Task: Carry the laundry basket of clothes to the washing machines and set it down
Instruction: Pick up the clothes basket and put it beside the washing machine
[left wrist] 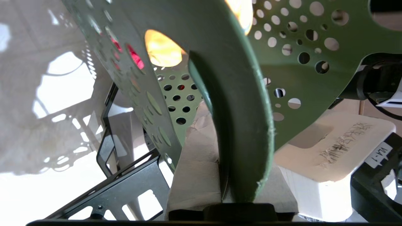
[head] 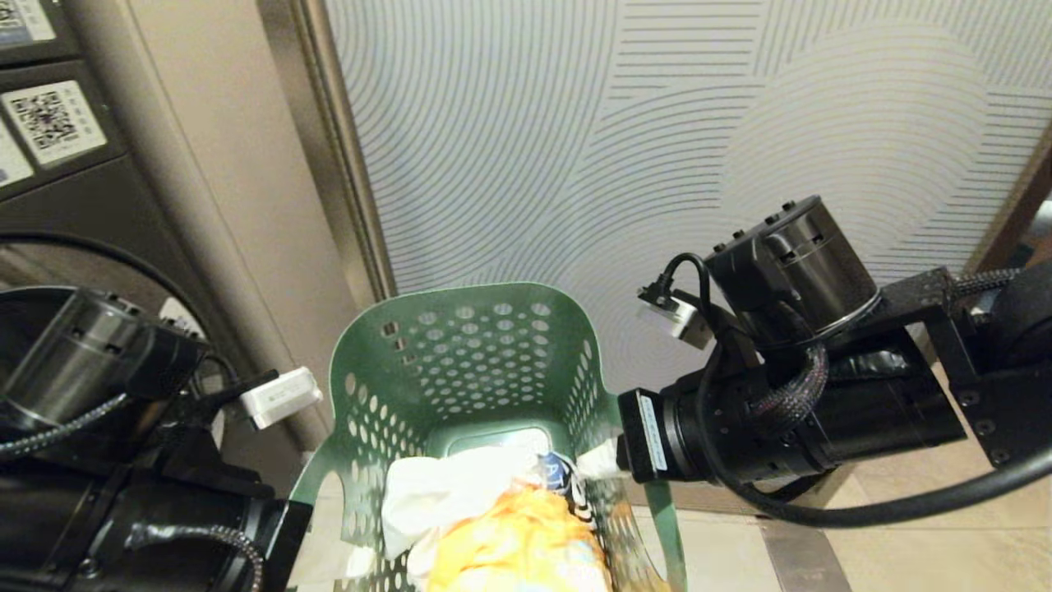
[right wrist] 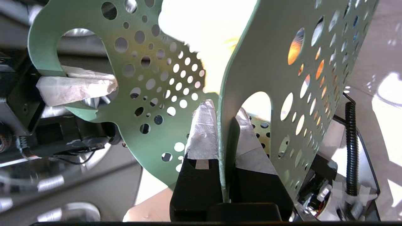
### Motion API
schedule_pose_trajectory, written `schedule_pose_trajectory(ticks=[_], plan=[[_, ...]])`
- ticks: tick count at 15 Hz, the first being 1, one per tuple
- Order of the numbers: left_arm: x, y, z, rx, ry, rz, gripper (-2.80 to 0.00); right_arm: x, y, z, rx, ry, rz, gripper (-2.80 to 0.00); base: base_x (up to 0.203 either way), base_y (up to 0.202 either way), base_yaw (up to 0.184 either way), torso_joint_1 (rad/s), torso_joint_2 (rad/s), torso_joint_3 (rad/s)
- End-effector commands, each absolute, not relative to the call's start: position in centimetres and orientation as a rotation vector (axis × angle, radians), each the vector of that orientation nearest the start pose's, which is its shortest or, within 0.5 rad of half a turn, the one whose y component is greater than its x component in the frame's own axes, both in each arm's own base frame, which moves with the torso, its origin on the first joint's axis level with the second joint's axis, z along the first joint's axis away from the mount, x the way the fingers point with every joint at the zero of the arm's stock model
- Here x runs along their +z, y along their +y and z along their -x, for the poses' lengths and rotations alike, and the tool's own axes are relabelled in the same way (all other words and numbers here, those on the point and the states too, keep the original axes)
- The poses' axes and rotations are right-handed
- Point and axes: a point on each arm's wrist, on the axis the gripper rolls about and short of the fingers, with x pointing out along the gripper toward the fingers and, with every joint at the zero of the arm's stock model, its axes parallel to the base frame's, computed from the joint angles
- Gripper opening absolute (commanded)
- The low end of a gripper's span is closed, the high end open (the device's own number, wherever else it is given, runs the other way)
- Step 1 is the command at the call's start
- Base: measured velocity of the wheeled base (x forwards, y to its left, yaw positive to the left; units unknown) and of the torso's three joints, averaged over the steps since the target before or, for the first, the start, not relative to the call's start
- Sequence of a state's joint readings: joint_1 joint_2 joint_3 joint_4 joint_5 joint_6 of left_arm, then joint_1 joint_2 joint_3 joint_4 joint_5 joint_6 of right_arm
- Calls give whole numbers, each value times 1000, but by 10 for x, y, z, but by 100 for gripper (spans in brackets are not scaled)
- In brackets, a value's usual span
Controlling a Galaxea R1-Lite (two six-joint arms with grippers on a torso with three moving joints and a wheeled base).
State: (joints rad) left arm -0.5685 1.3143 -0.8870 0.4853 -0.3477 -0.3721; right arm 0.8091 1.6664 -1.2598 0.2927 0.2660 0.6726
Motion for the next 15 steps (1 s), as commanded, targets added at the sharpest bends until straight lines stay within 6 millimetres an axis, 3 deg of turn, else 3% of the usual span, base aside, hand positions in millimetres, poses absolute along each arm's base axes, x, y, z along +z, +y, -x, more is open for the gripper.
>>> schedule_pose_trajectory(ticks=[1, 15], plan=[[206, -101, -144, -662, 1088, 218, -280, 232, 219, -200, 740, 1022, -387, -280, 0, -11, 168, 2, 2, 7], [201, -92, -129, -663, 1084, 218, -280, 231, 211, -190, 743, 1028, -381, -280, 1, -7, 174, 2, 4, 4]])
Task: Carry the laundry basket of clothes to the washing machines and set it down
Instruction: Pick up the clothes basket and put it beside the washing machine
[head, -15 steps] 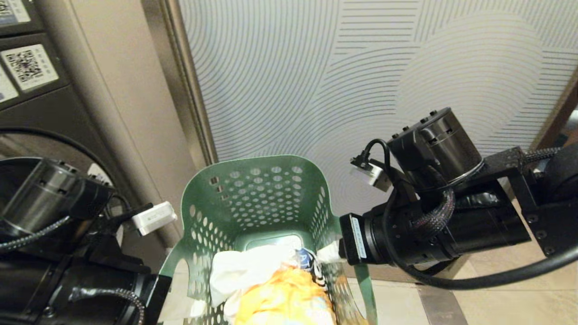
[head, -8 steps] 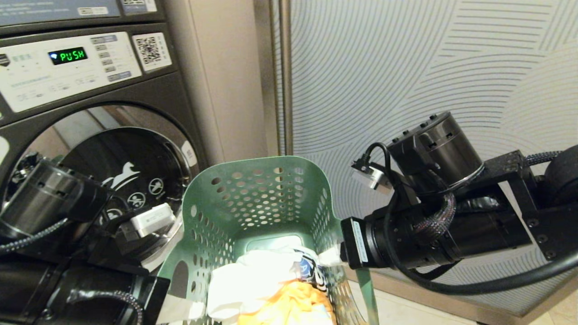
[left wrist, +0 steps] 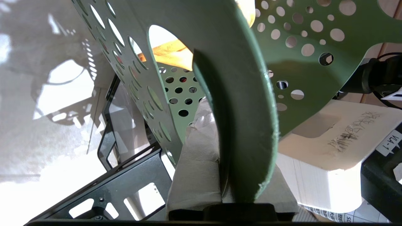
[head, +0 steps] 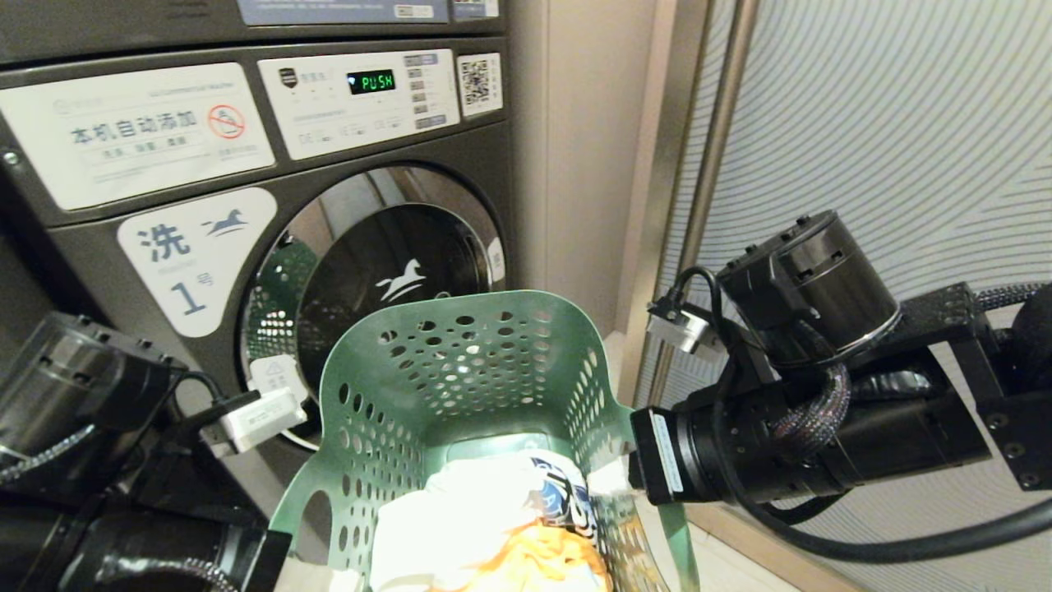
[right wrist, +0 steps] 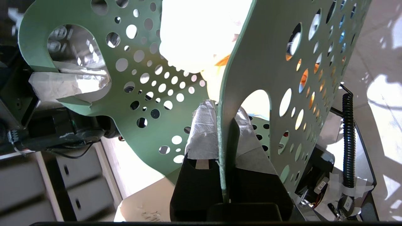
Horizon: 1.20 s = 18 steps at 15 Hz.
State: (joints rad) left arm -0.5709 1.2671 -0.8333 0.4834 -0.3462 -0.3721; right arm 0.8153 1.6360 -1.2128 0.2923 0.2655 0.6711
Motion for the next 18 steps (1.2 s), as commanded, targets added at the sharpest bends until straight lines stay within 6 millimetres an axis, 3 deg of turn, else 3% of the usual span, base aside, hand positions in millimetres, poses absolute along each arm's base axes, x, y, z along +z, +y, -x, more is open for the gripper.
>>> schedule_pose_trajectory(ticks=[1, 18], plan=[[201, -92, -128, -664, 1085, 218, -280, 231, 211, -190, 745, 1027, -380, -280, 1, -11, 174, 6, -1, 6], [202, -90, -126, -664, 1076, 223, -280, 229, 217, -184, 767, 1039, -358, -280, 2, -8, 175, 2, 3, 3]])
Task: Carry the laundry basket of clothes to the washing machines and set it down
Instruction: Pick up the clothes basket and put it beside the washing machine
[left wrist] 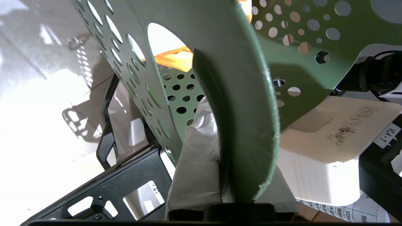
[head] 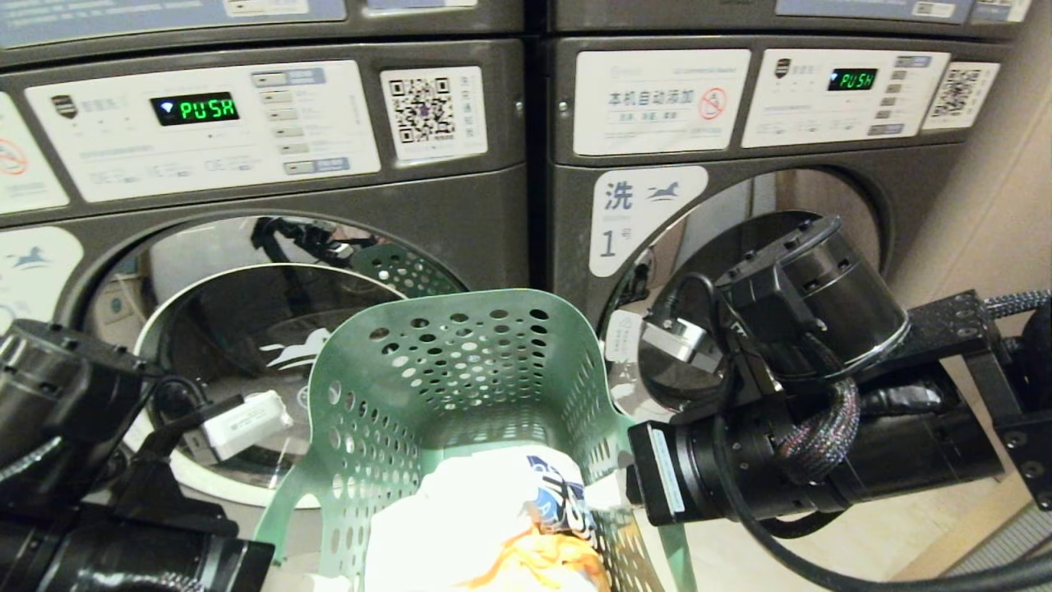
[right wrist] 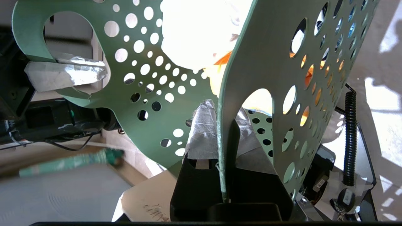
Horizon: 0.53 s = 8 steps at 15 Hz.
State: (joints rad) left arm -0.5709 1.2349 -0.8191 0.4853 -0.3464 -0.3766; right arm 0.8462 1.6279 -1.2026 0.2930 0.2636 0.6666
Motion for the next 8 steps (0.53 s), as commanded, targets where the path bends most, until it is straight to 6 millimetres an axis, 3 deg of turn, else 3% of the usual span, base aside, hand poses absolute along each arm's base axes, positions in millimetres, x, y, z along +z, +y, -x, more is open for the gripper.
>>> schedule_pose_trajectory(ticks=[1, 6, 8], plan=[[202, -90, -126, -664, 1077, 223, -280, 229, 217, -184, 767, 1039, -358, -280, 5, -6, 173, -2, 3, 6], [200, -88, -123, -665, 1078, 223, -280, 228, 217, -184, 761, 1040, -356, -280, 3, -7, 173, 1, 4, 2], [201, -88, -123, -667, 1078, 218, -280, 228, 216, -183, 761, 1040, -356, -280, 1, -3, 61, 1, 2, 2]])
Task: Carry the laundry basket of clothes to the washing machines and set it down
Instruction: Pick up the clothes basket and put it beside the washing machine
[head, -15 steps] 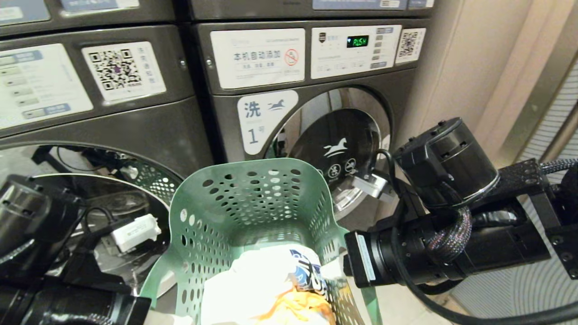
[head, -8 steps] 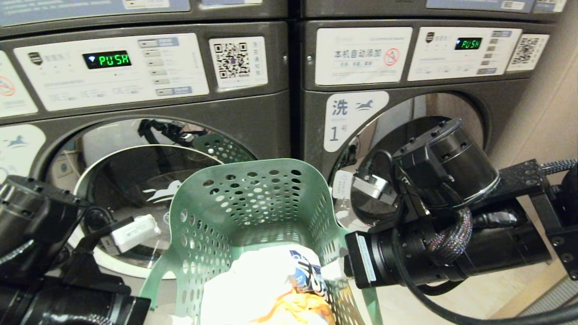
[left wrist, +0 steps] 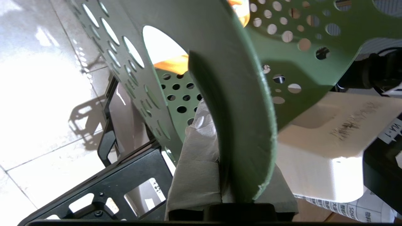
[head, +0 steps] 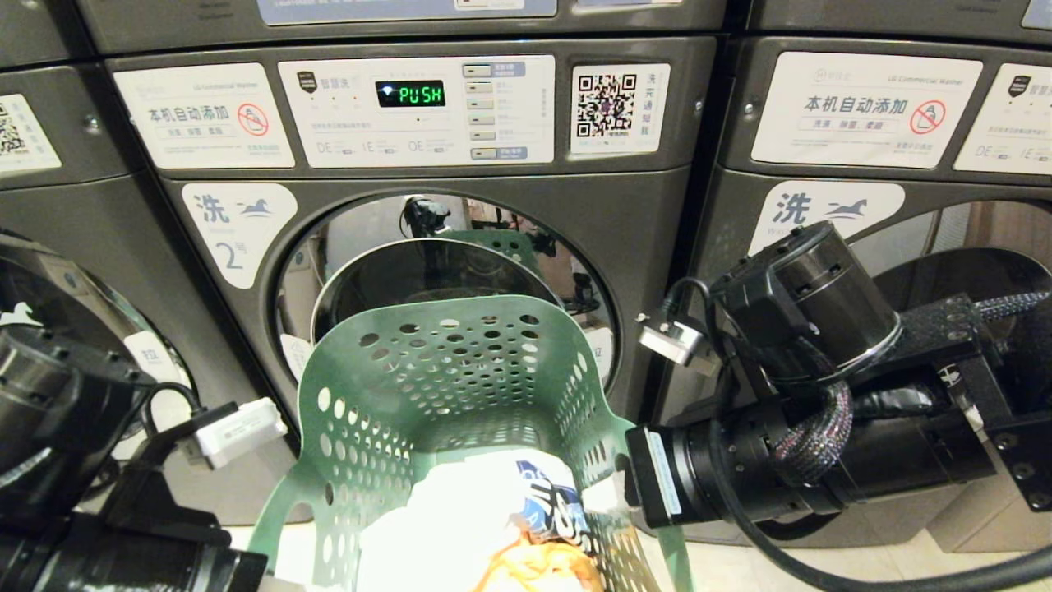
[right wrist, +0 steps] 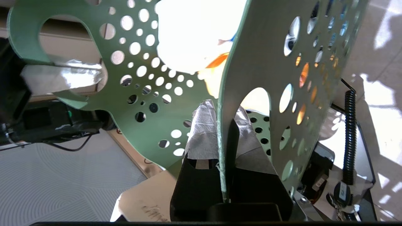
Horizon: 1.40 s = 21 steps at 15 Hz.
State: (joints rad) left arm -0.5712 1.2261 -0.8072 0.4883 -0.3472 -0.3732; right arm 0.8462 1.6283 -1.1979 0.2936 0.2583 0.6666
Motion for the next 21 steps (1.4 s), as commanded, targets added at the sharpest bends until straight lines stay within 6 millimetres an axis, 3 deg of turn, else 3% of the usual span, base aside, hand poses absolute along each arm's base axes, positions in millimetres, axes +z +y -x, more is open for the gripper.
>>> schedule_pose_trajectory(ticks=[1, 4, 12, 15, 18, 21], plan=[[200, -88, -123, -666, 1081, 218, -280, 228, 216, -183, 760, 1041, -355, -280, 0, 0, 0, 0, 0, 0], [201, -87, -122, -664, 1084, 218, -280, 228, 216, -183, 760, 1039, -356, -280, -29, 1, 1, 4, 0, 0], [203, -88, -121, -675, 1063, 219, -280, 228, 215, -183, 753, 1039, -363, -280, -174, 0, -4, 4, 2, 3], [205, -94, -131, -666, 1058, 213, -280, 222, 202, -194, 641, 1019, -373, -280, -23, 0, -2, 2, 2, -1], [199, -121, -159, -690, 1081, 183, -280, 217, 179, -202, 536, 1004, -392, -280, 0, 0, 0, 0, 0, 0], [192, -164, -181, -734, 1103, 112, -280, 210, 149, -204, 436, 1004, -432, -280, 0, 0, 0, 0, 0, 0]])
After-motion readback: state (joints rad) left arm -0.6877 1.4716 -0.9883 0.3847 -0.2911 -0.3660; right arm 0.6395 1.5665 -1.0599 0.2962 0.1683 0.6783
